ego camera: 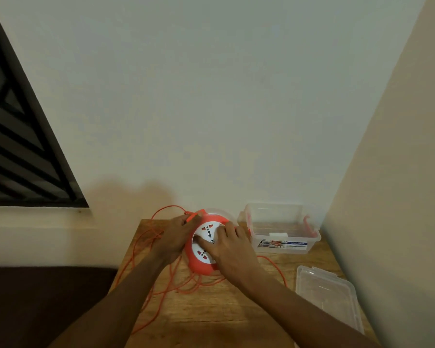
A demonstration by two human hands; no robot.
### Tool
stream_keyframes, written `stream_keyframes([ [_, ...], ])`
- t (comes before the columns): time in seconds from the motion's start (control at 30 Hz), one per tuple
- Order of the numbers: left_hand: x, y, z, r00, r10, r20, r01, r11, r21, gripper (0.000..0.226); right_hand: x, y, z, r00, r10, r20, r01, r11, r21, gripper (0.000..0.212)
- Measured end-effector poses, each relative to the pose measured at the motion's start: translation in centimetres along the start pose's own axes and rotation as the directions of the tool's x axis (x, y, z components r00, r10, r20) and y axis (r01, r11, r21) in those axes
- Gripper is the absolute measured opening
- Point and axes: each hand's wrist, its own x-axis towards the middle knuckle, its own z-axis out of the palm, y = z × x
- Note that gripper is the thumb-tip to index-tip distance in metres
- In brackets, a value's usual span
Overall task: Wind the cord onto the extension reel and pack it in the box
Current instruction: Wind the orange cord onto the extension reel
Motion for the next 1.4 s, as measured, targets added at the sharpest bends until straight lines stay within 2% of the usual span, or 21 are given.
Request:
stream_keyframes([
  [0.17, 0.4, 0.5, -1.3, 0.997, -0.007, 0.072, 0.002, 0.998, 0.065, 0.047, 0.9, -0.4, -0.7, 0.999, -0.042, 0.004, 0.042, 0.997, -0.072, 0.070],
  [0.27, 0.6, 0.8, -1.6, 0.994, -0.031, 0.102, 0.024, 0.997, 0.071, 0.035, 1.1, -0.1, -0.8, 0.997, -0.083, 0.005, 0.083, 0.993, -0.085, 0.062],
  [0.37, 0.9, 0.7, -1.4, 0.994, -0.029, 0.106, 0.029, 1.000, -0.001, 0.031, 1.1, 0.2, -0.8, 0.993, -0.111, 0.028, 0.114, 0.987, -0.109, 0.067],
  [0.43, 1.2, 0.6, -1.1, 0.998, -0.033, 0.054, 0.032, 0.999, 0.024, 0.028, 1.2, 0.3, -0.7, 0.993, -0.111, 0.037, 0.114, 0.988, -0.105, 0.071],
  [0.5, 1.5, 0.5, -0.6, 0.999, -0.030, 0.012, 0.029, 0.997, 0.075, 0.027, 1.2, 0.6, -0.5, 0.997, -0.067, 0.049, 0.072, 0.993, -0.092, 0.079],
  [0.57, 1.5, 0.5, -0.1, 1.000, -0.019, -0.001, 0.019, 0.998, 0.054, 0.021, 1.1, 0.6, -0.5, 0.998, 0.019, 0.066, -0.017, 0.999, -0.037, 0.083],
  [0.67, 1.4, 0.7, 0.8, 0.999, 0.016, -0.034, -0.016, 1.000, 0.019, 0.014, 1.0, 0.1, -0.8, 0.975, 0.219, 0.027, -0.221, 0.964, 0.149, 0.073],
  [0.77, 1.6, 0.6, 1.4, 0.997, 0.055, -0.047, -0.053, 0.998, 0.042, 0.013, 0.7, -0.7, -0.8, 0.894, 0.448, -0.001, -0.408, 0.815, 0.412, 0.068],
  [0.8, 1.5, 0.6, 1.5, 0.996, 0.064, -0.063, -0.061, 0.997, 0.049, 0.016, 0.5, -1.0, -0.7, 0.851, 0.525, 0.023, -0.460, 0.723, 0.516, 0.067],
  [0.87, 1.5, 0.3, 1.6, 0.993, 0.073, -0.094, -0.070, 0.997, 0.042, 0.029, 0.3, -1.6, -0.5, 0.758, 0.635, 0.146, -0.522, 0.459, 0.719, 0.065],
  [0.97, 1.3, 0.1, 1.9, 0.992, 0.060, -0.108, -0.060, 0.998, 0.011, 0.034, 0.2, -2.1, -0.3, 0.669, 0.664, 0.333, -0.509, 0.083, 0.857, 0.067],
  [1.03, 1.3, 0.0, 2.0, 0.993, 0.051, -0.104, -0.048, 0.998, 0.029, 0.035, 0.1, -2.1, 0.0, 0.677, 0.607, 0.416, -0.500, -0.036, 0.865, 0.077],
  [1.07, 1.2, 0.1, 1.9, 0.995, 0.043, -0.090, -0.041, 0.999, 0.030, 0.034, -0.2, -2.1, 0.0, 0.702, 0.568, 0.430, -0.516, -0.012, 0.857, 0.084],
  [1.1, 1.1, 0.1, 1.9, 0.997, 0.034, -0.074, -0.033, 0.999, 0.014, 0.031, -0.5, -2.1, -0.1, 0.738, 0.537, 0.409, -0.531, 0.088, 0.843, 0.088],
  [1.13, 1.0, 0.1, 1.8, 0.998, 0.025, -0.061, -0.026, 1.000, -0.009, 0.028, -0.8, -2.0, -0.5, 0.781, 0.521, 0.345, -0.531, 0.261, 0.806, 0.086],
  [1.2, 0.8, 0.2, 1.4, 0.999, 0.010, -0.041, -0.011, 0.999, -0.037, 0.028, -1.6, -1.1, -0.8, 0.884, 0.462, 0.072, -0.403, 0.675, 0.618, 0.068],
  [1.23, 0.8, 0.3, 1.1, 0.999, 0.000, -0.033, -0.001, 0.999, -0.035, 0.030, -1.8, -0.4, -0.9, 0.933, 0.357, -0.051, -0.290, 0.826, 0.484, 0.061],
  [1.27, 0.8, 0.4, 0.9, 1.000, -0.009, -0.023, 0.009, 1.000, -0.026, 0.032, -1.9, 0.3, -1.1, 0.970, 0.218, -0.112, -0.165, 0.919, 0.358, 0.060],
  [1.33, 0.7, 0.4, 0.6, 1.000, -0.018, 0.005, 0.018, 1.000, -0.007, 0.035, -1.8, 1.6, -1.3, 0.993, -0.057, -0.107, 0.077, 0.980, 0.186, 0.059],
  [1.4, 0.6, 0.5, 0.5, 0.999, -0.018, 0.032, 0.017, 1.000, 0.009, 0.035, -1.3, 2.3, -1.6, 0.971, -0.233, -0.055, 0.238, 0.965, 0.107, 0.052],
])
